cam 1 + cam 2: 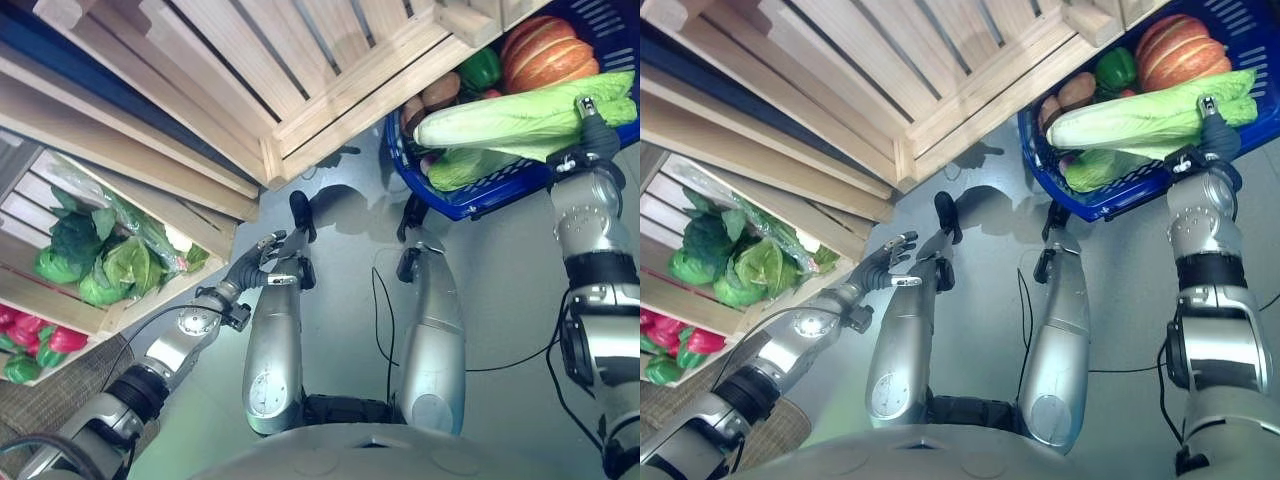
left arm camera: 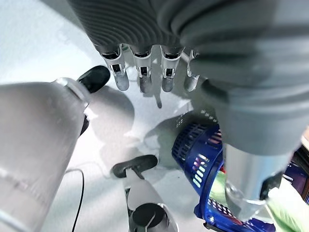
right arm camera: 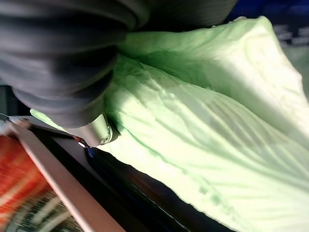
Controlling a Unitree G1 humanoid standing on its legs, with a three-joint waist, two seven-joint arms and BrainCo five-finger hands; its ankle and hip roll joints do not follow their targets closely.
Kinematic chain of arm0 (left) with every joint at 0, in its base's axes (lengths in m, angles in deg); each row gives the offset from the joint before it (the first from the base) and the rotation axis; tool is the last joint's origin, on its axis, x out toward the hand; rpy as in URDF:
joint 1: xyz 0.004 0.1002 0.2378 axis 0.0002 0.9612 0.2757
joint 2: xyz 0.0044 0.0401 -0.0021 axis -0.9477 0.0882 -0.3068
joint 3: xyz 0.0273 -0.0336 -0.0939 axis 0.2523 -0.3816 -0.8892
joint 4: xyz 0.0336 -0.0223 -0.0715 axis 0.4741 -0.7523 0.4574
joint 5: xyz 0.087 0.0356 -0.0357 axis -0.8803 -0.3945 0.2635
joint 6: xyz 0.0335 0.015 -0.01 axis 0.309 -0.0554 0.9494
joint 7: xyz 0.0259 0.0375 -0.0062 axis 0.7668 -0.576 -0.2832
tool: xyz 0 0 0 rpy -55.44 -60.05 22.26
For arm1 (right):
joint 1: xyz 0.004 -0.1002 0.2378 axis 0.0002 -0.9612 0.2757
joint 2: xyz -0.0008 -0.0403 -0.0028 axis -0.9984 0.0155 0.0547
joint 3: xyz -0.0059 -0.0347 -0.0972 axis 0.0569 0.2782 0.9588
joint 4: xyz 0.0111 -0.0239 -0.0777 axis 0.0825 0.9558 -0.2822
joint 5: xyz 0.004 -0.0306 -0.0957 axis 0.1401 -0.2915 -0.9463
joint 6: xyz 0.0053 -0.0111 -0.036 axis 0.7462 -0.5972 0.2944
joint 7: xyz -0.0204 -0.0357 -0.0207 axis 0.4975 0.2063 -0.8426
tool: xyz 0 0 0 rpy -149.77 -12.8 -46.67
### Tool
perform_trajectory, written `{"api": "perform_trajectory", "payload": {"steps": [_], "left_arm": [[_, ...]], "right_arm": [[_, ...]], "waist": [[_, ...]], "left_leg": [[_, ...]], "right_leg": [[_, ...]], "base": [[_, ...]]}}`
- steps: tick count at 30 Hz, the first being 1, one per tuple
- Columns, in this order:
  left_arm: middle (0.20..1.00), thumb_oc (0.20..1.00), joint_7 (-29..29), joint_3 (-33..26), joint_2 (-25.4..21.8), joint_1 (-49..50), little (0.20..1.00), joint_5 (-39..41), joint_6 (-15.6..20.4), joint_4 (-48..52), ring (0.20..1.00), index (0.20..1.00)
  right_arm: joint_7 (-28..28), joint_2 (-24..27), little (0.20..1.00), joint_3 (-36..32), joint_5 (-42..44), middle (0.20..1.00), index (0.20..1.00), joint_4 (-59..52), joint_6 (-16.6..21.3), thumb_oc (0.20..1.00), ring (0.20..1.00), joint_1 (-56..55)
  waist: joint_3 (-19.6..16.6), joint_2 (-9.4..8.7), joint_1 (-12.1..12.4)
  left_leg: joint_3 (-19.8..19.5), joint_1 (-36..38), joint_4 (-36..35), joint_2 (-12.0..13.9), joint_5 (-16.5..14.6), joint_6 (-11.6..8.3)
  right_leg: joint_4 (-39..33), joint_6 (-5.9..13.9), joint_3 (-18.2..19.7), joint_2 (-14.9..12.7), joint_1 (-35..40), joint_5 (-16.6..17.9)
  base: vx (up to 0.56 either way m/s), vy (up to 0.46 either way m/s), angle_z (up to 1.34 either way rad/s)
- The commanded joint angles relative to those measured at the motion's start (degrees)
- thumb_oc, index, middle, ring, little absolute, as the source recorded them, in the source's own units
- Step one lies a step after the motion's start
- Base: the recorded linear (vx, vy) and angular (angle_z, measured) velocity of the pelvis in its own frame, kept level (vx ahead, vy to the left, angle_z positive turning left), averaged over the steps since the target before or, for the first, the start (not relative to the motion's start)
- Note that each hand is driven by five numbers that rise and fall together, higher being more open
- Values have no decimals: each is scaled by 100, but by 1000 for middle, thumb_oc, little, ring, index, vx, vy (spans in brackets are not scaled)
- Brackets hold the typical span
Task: Pick up fruits and vegetables into the basket
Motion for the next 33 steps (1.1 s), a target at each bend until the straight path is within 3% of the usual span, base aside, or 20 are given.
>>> {"api": "perform_trajectory", "payload": {"steps": [1, 6, 11, 12, 13, 20, 27, 28, 33], "left_arm": [[1000, 1000, -13, 464, 209, 101, 1000, 185, 212, 378, 1000, 1000], [1000, 1000, -49, 688, 251, 73, 1000, 376, 284, 472, 1000, 1000], [1000, 1000, 45, 780, 228, 87, 1000, 421, 276, 542, 1000, 1000], [1000, 1000, 62, 804, 220, 79, 1000, 417, 256, 555, 1000, 1000], [1000, 1000, 94, 845, 207, 57, 1000, 415, 188, 559, 1000, 1000], [1000, 1000, 5, 1017, 200, 43, 1000, 358, 64, 533, 1000, 1000], [1000, 1000, 0, 948, 281, 172, 1000, 260, 150, 378, 1000, 1000], [1000, 1000, 36, 885, 282, 144, 1000, 264, 127, 379, 1000, 1000], [1000, 1000, 213, 612, 288, 344, 1000, 292, 115, 163, 1000, 1000]], "right_arm": [[-296, 759, 200, 329, -315, 200, 200, 240, 6, 200, 200, 312], [-575, 887, 200, 602, -796, 200, 200, 1034, -127, 200, 200, 960], [-244, 920, 200, 763, -1075, 200, 200, 1547, -458, 200, 200, 1199], [-202, 912, 649, 795, -1069, 649, 649, 1636, -546, 649, 649, 1227], [-172, 894, 1000, 849, -1101, 1000, 1000, 1837, -760, 1000, 1000, 1293], [-608, 785, 1000, 666, -932, 1000, 1000, 2383, -866, 1000, 1000, 1269], [-2049, 404, 1000, 263, -1685, 1000, 1000, 2305, -21, 1000, 1000, 790], [-2161, 378, 1000, 230, -1703, 1000, 1000, 2234, 45, 1000, 1000, 785], [-3217, 76, 1000, -25, -2309, 1000, 1000, 1424, 648, 1000, 1000, -40]], "waist": [[-281, 704, 24], [-281, 880, 151], [-281, 970, 228], [-281, 980, 240], [-281, 1000, 261], [-281, 1034, 302], [-281, 892, 241], [-281, 875, 241], [-281, 632, 51]], "left_leg": [[-40, -338, 490, -107, -566, 67], [-98, -562, 542, -149, -565, 91], [-151, -681, 618, -177, -584, 122], [-159, -698, 629, -180, -586, 127], [-173, -736, 657, -182, -594, 135], [-230, -720, 699, -207, -637, 179], [-221, -189, 392, -239, -586, 170], [-164, -252, 313, -217, -430, 210], [-79, 515, -82, -168, -347, 174]], "right_leg": [[492, 236, -233, 115, -19, -529], [619, 209, -227, 64, -267, -571], [715, 186, -200, 33, -406, -606], [728, 184, -196, 29, -424, -611], [760, 177, -190, 20, -462, -624], [811, 171, -163, 28, -430, -652], [410, 237, -222, 118, 193, -530], [290, 184, -312, 127, 154, -360], [-238, 289, -338, 228, 925, -171]], "base": [[12, -4, 17], [7, -11, 9], [3, -1, 5], [-3, 9, 5], [-8, 8, 4], [-7, 9, 1], [-32, 60, 2], [-92, 92, -2], [-44, 101, -8]]}}
